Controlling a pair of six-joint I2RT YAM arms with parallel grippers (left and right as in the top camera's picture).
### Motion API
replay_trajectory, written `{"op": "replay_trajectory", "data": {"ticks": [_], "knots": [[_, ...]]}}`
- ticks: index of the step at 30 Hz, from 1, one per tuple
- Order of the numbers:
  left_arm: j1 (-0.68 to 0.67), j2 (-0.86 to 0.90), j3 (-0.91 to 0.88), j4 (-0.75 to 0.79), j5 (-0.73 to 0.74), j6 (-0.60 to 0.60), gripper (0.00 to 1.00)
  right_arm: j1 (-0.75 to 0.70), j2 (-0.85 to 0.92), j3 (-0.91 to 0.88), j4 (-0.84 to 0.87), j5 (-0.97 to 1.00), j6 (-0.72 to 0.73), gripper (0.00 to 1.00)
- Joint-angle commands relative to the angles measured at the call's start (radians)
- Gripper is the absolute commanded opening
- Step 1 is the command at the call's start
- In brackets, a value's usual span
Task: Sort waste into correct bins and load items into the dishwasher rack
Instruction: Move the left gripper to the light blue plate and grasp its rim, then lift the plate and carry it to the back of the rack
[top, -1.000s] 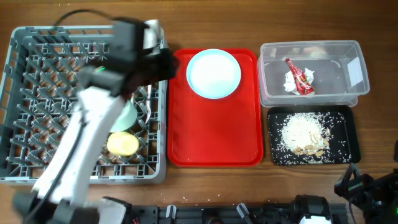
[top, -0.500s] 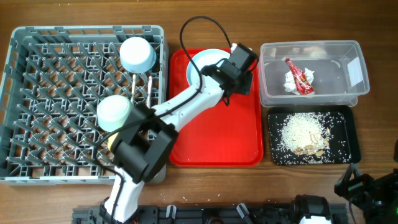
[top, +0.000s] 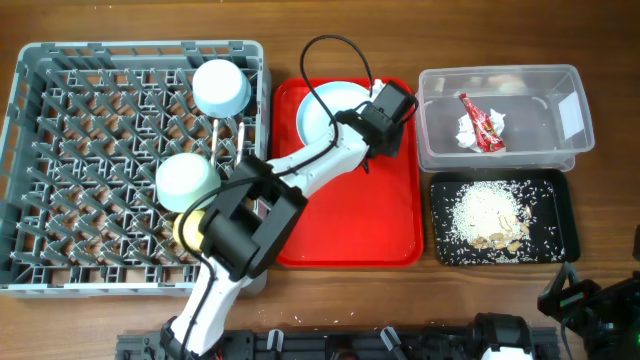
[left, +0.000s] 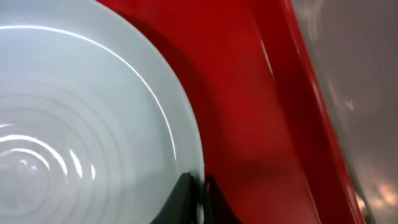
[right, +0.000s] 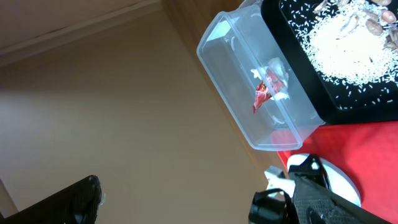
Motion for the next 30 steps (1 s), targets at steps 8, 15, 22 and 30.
{"op": "replay_trajectory", "data": {"ticks": [8, 15, 22, 30], "knots": [[0.156, -0.702, -0.011, -0.193, 0.234, -0.015, 0.04, -0.003, -0.003, -0.003, -0.001, 0.01, 0.007, 0.99], [0.613, -0.766, -0.018, -0.45, 0.949, -0.027, 0.04, -0.003, -0.003, -0.003, -0.001, 0.01, 0.007, 1.0], [0.896, -0.503, -0.081, -0.46, 1.579, 0.055, 0.04, -0.003, -0.003, -0.003, -0.001, 0.01, 0.007, 1.0], [1.007, -0.277, -0.081, -0.419, 1.685, 0.068, 0.04, -0.003, -0.003, -0.003, -0.001, 0.01, 0.007, 1.0]]}}
